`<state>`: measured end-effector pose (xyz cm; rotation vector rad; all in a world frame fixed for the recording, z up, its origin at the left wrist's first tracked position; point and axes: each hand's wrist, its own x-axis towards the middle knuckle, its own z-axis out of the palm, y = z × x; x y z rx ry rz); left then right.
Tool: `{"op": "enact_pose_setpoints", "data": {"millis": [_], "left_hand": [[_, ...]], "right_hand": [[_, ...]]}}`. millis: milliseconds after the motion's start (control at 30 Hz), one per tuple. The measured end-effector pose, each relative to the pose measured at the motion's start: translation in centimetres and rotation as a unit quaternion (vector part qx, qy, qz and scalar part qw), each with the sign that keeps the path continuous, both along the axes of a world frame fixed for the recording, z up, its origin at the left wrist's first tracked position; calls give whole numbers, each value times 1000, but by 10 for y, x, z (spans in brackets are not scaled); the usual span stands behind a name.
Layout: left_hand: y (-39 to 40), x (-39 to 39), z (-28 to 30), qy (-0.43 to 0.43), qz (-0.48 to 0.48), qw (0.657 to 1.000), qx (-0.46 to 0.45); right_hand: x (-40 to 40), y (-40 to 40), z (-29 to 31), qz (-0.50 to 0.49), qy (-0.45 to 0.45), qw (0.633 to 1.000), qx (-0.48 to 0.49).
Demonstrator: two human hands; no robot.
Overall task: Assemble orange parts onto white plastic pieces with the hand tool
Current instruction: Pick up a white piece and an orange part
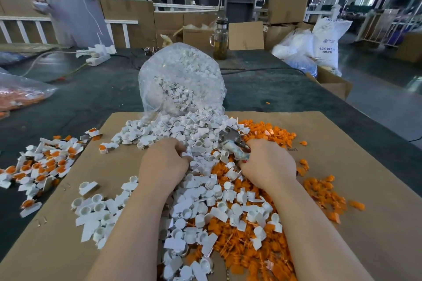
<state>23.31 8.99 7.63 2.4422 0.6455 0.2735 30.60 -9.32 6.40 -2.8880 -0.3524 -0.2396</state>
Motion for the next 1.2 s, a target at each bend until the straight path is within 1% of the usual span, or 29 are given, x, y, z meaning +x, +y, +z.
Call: {"op": "enact_pose_setpoints", "data": {"millis": [67,167,233,300,500,567,633,733,833,967,1033,1200], "left_hand": [[0,0,-1,-20,7,1000,-9],[0,1,-1,-55,15,997,-55],[-1,2,0,-90,9,993,-73],[-2,3,2,-127,-3,986,-111],[-5,3,6,-173,-44,963,-204],[-5,2,8,-181,-41,952,-244],[-6,2,9,-182,-28,947,-264],[-8,6,8,-179,-4,958,-226],[-13,7,7,-193,11,964,-184],[-16,6,6,-226,16,956,-187],[-15,7,5,-219,19,959,-179],[-14,8,6,-196,-16,962,-188]], "right_hand": [[0,1,0,9,10,1000,-5],[-1,3,2,18,25,1000,-3],[-1,3,1,15,36,999,7],[0,2,1,9,38,999,27],[2,0,4,9,-8,994,108],[2,1,4,5,-24,992,127],[3,2,5,6,-32,988,153],[3,3,5,18,-35,980,193],[2,5,5,36,-35,977,208],[-1,8,6,38,-48,971,231],[-1,9,7,42,-51,964,257],[-6,10,12,80,-41,949,302]]}}
